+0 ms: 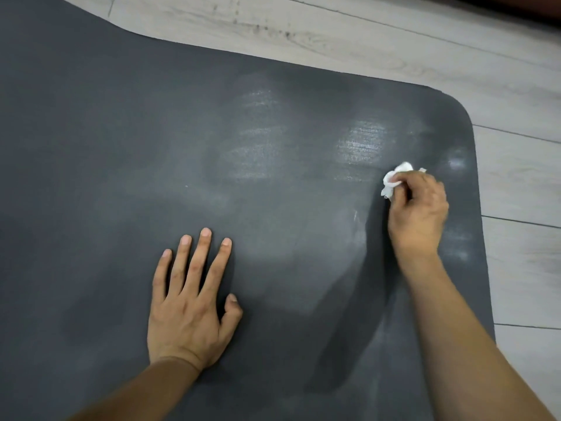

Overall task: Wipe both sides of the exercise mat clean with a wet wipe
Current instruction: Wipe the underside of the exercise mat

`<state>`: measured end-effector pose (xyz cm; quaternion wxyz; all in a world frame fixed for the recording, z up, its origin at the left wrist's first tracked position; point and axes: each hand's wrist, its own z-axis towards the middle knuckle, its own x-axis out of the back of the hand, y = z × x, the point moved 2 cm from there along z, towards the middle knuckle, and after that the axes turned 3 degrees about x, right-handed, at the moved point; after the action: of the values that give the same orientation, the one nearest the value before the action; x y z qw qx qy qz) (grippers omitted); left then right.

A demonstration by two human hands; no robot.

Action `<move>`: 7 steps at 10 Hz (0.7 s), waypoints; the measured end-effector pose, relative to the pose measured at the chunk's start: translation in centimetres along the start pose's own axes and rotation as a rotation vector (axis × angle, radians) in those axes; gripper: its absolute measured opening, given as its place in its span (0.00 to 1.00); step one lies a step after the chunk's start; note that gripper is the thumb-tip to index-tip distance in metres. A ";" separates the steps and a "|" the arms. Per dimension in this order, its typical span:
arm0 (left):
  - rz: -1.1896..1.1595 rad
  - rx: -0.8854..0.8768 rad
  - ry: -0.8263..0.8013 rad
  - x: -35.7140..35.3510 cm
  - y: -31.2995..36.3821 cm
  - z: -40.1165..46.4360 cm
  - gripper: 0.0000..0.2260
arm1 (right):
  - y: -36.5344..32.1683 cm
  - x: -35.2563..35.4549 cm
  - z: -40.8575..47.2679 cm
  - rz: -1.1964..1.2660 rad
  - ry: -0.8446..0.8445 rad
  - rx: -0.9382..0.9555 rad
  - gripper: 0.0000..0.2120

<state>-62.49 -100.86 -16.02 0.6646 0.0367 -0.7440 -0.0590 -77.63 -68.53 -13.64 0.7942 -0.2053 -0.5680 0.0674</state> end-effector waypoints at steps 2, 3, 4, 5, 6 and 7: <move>0.000 0.004 0.004 0.0 0.0 -0.1 0.35 | -14.4 -6.6 -3.5 0.416 -0.059 0.195 0.10; 0.003 -0.003 0.018 -0.2 -0.1 -0.1 0.35 | -20.6 -8.3 -5.8 0.426 -0.293 0.542 0.07; -0.001 0.000 0.025 -0.1 -0.1 -0.1 0.34 | -15.6 -6.9 -4.5 0.334 -0.256 0.581 0.07; 0.001 0.004 0.037 0.0 0.1 -0.1 0.34 | -6.0 -2.3 -3.6 0.143 -0.126 0.289 0.07; -0.001 0.003 0.050 0.0 0.1 0.0 0.33 | -2.0 0.8 -4.2 0.045 0.007 -0.090 0.09; -0.008 0.007 0.051 0.0 0.2 -0.1 0.34 | -8.2 -2.4 -5.5 0.270 0.022 -0.087 0.11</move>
<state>-62.37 -100.72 -15.95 0.6828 0.0434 -0.7270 -0.0578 -74.40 -78.16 -13.91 0.7745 -0.3148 -0.5288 0.1467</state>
